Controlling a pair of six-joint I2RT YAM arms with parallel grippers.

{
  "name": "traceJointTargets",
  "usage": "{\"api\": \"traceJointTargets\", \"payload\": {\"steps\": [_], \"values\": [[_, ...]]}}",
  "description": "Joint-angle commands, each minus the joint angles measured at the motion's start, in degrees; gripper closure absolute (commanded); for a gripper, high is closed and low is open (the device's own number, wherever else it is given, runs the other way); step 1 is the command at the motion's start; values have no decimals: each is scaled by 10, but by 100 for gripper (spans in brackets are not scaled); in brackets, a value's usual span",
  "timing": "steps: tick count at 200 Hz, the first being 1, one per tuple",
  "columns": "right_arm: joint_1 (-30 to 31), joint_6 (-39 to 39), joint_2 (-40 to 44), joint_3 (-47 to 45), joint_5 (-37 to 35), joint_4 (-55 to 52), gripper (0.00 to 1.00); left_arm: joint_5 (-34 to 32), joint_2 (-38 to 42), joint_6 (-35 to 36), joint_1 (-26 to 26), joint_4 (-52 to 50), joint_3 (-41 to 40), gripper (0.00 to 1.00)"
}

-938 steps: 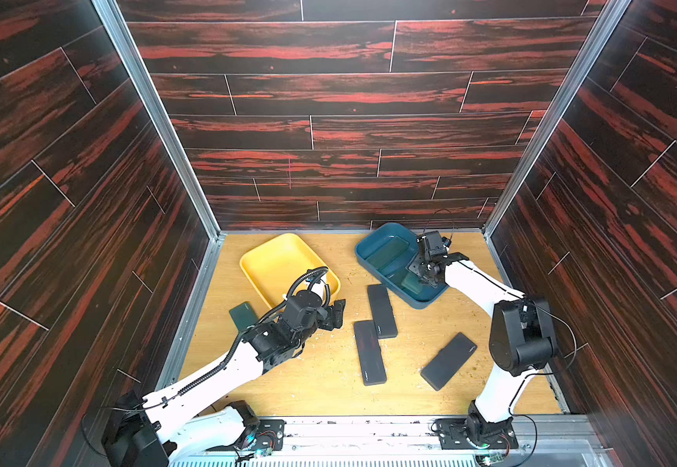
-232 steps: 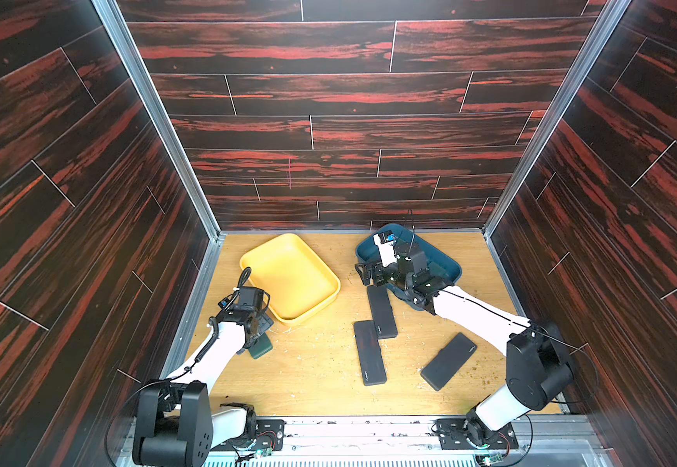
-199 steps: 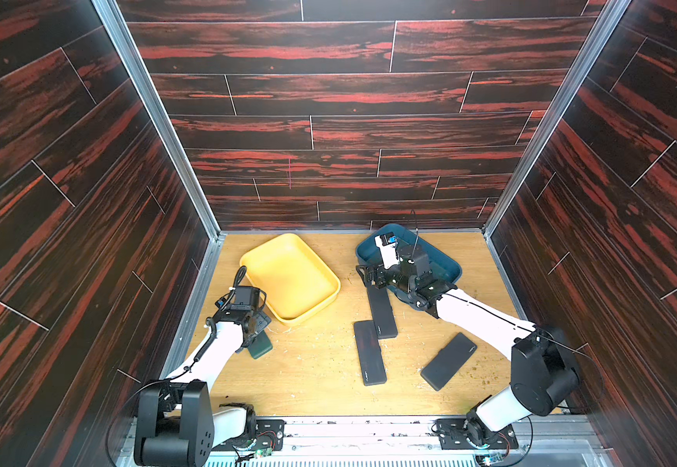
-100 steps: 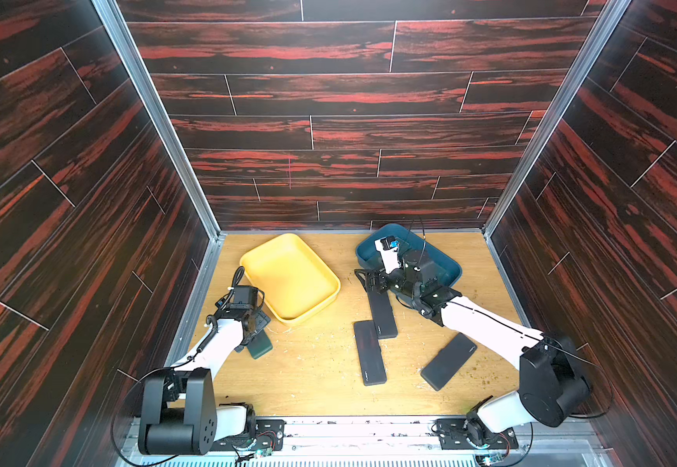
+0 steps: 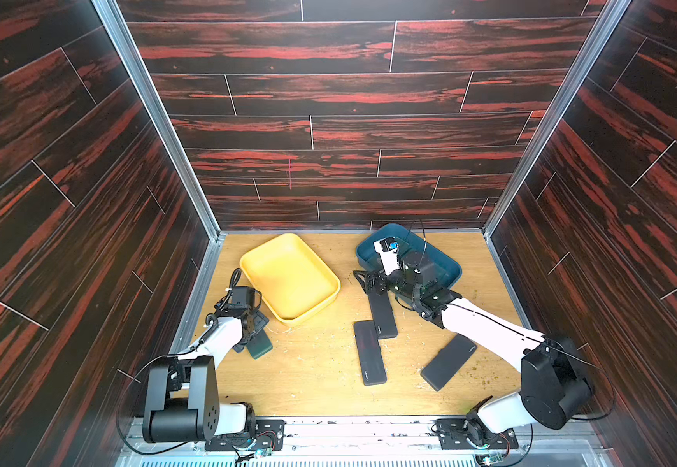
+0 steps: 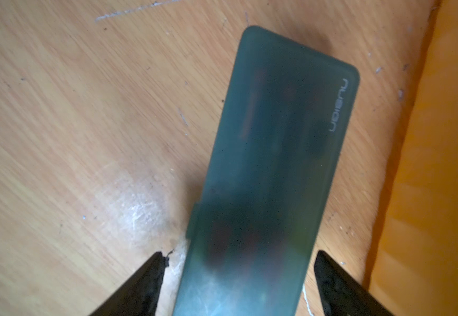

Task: Place the pencil cases by color into the storage box
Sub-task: Pick up the pencil case from the center of the board.

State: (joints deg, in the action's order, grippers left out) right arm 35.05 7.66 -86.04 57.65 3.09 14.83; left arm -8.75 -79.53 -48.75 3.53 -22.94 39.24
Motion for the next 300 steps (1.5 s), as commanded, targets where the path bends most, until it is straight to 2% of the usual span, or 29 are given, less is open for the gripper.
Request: {"api": "traceJointTargets", "payload": {"steps": [1, 93, 113, 135, 161, 230, 274, 300], "values": [[4, -1, 25, -9, 9, 10, 1, 6, -10, 6, 8, 13, -7, 14], [5, -1, 22, -11, 7, 10, 1, 30, -75, 27, 19, 15, 27, 15], [5, 0, 19, -10, 5, 8, 1, 34, -83, 27, 22, 21, 25, 20], [5, 0, 15, -6, 2, 0, 2, 34, -78, 24, 23, 18, 21, 31], [5, 0, 12, -1, -2, -2, 1, 13, -31, 22, 24, -3, 18, 37], [4, 14, -3, 17, 11, -11, 2, -28, 105, 33, 24, -82, 53, 40], [-2, 38, -3, 24, 40, -14, 2, 6, 163, 74, 24, -65, 80, 39], [-11, 56, 2, 22, 64, -10, 2, 60, 194, 96, 23, -11, 83, 40]]}}
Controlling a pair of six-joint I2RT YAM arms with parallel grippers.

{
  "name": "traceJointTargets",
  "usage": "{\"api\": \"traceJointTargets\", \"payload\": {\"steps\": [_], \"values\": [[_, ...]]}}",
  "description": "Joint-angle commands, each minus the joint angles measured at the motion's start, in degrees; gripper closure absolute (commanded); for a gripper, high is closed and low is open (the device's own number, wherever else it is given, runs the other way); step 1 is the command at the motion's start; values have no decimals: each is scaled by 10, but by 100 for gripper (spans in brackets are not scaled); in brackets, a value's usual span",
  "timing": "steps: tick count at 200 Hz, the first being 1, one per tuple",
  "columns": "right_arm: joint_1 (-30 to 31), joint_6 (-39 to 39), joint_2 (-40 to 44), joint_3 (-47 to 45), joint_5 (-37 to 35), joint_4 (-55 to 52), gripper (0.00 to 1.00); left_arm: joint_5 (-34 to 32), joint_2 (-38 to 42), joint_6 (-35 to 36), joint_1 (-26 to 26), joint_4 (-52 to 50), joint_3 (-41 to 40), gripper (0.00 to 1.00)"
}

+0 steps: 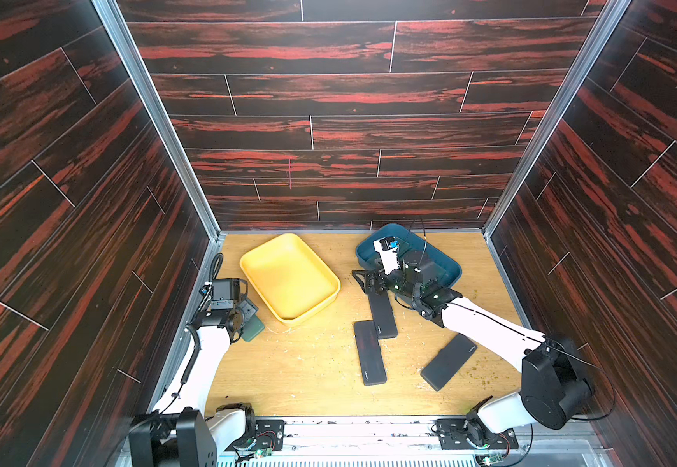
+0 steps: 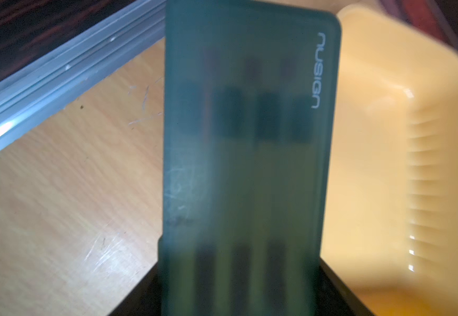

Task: Place the pencil cases by color into the storage box
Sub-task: Pick up the pencil case from the center of the board.

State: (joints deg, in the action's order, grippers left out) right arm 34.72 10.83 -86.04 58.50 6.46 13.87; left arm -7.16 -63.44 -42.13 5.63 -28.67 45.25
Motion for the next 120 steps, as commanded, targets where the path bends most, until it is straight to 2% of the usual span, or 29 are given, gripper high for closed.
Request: {"api": "traceJointTargets", "payload": {"steps": [1, 36, 67, 120], "values": [[-7, 25, 2, 14, 31, 0, 2, 46, 34, 30, 2, 48, 24, 40], [-27, 60, 10, 1, 75, 19, 2, 135, 32, 69, -22, 110, 46, 41], [-50, 93, 14, -9, 118, 39, 2, 149, 15, 117, -89, 146, 70, 40], [-83, 137, 16, -21, 181, 76, 2, 200, -17, 156, -182, 224, 85, 39]]}}
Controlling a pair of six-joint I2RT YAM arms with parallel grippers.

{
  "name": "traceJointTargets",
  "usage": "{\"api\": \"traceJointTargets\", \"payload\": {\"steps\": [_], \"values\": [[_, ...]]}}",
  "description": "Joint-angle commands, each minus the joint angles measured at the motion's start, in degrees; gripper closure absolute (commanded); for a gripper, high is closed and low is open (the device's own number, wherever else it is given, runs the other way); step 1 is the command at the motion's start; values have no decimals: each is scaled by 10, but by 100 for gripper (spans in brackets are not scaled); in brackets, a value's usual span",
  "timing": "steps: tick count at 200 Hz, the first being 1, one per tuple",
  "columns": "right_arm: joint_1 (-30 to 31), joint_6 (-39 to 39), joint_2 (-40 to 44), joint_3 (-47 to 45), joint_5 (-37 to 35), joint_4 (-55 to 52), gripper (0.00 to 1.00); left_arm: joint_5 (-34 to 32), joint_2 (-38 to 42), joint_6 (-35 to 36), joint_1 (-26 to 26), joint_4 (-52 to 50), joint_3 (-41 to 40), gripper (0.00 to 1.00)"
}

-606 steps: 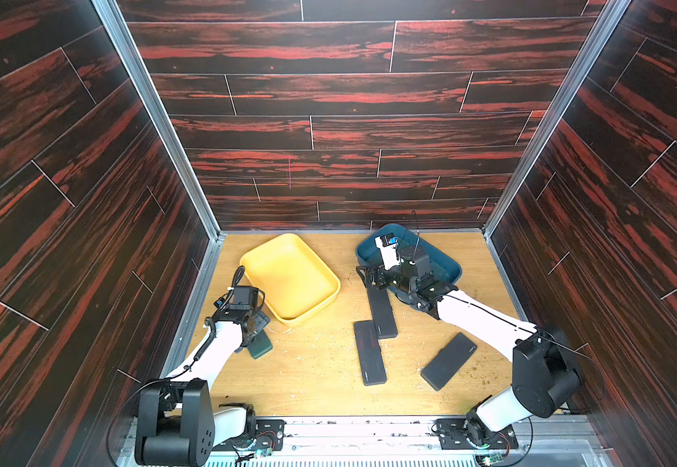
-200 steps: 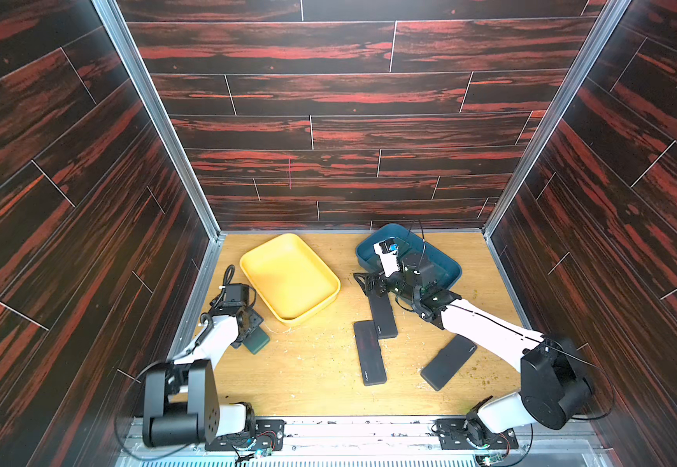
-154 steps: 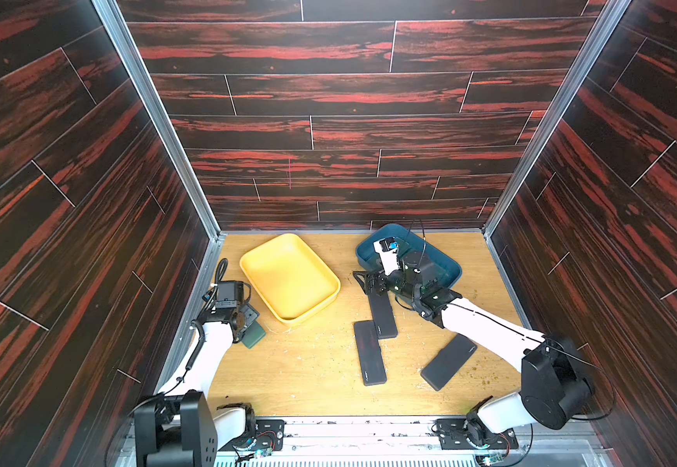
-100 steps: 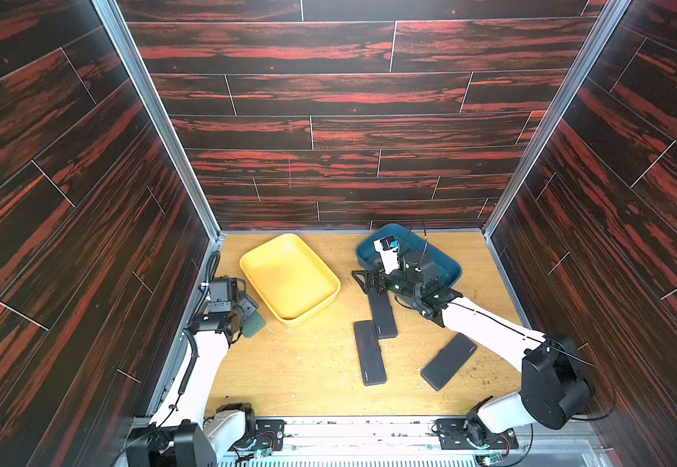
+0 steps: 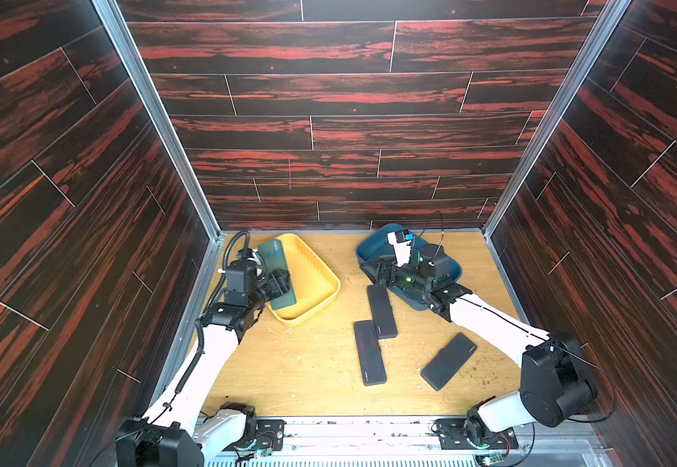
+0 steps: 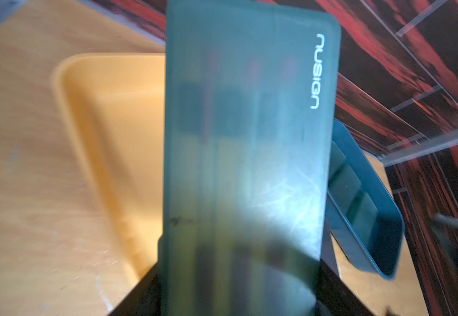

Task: Place the pencil cases by color into the storage box
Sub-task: Pick up the pencil case from the center of the board.

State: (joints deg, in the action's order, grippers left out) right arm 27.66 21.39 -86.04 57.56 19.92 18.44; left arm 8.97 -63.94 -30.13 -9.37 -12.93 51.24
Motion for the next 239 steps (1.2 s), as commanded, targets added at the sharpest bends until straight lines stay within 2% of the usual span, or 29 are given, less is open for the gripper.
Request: {"api": "traceJointTargets", "payload": {"steps": [1, 35, 70, 98, 165, 239], "values": [[-13, 33, 16, -12, 47, 31, 2, 39, -13, 36, -35, 69, 26, 39], [-49, 82, 19, -32, 110, 94, 2, 75, -50, 53, -92, 110, 51, 39], [-59, 83, 28, -40, 154, 128, 2, 116, -91, 67, -151, 147, 86, 39], [-76, 138, 25, -64, 218, 237, 2, 151, -124, 64, -183, 184, 106, 39], [-102, 250, -4, -89, 294, 458, 2, 227, -166, 19, -219, 292, 124, 39], [-103, 282, -31, -68, 310, 522, 2, 267, -205, -11, -248, 362, 147, 40]]}}
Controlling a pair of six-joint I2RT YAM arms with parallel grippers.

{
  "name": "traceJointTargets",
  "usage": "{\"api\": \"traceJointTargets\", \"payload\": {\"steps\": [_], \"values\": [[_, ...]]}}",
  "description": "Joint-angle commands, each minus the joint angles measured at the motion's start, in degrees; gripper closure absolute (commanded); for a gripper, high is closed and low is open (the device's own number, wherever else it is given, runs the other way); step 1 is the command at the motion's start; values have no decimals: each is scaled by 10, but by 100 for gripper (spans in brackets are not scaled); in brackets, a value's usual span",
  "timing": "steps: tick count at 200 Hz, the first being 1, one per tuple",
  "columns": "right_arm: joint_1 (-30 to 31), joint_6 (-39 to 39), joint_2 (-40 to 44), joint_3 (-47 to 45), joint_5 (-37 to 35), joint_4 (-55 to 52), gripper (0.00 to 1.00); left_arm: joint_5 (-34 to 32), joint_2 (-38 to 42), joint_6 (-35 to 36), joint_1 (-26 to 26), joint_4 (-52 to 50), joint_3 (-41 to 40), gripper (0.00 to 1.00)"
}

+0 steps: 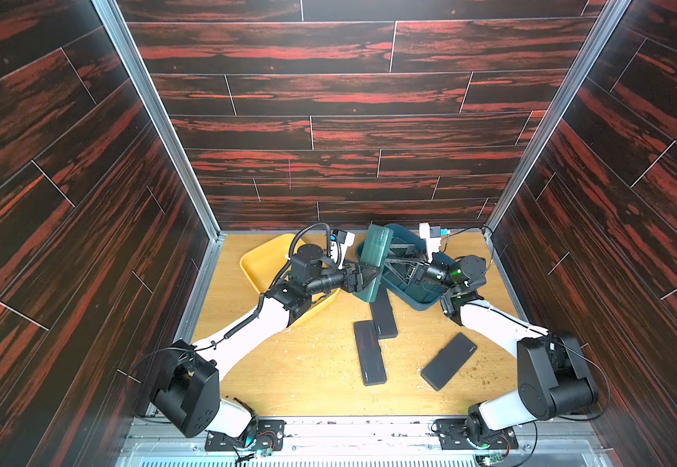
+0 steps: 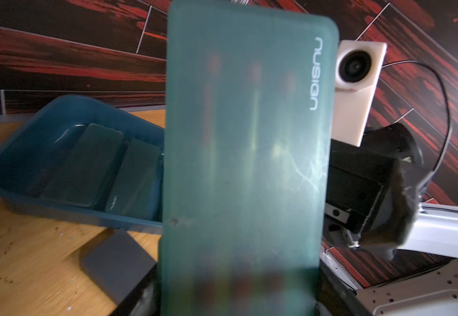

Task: Place the pencil cases by color into the storage box
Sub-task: Pick up the pencil case from the center of the board.

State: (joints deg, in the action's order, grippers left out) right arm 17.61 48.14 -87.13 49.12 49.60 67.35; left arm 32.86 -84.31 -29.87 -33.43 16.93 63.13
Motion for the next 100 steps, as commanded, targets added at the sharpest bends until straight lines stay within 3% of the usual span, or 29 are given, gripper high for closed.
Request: {"api": "traceJointTargets", "payload": {"steps": [1, 63, 100], "values": [[-2, 15, -20, 17, 13, 33, 2, 29, -1, -14, -8, 65, 28, 40], [-2, 23, -34, 33, 21, 54, 2, 54, -12, -34, -22, 102, 29, 40], [-5, 69, -48, 44, 30, 101, 2, 72, -19, -47, -24, 132, 23, 40]]}}
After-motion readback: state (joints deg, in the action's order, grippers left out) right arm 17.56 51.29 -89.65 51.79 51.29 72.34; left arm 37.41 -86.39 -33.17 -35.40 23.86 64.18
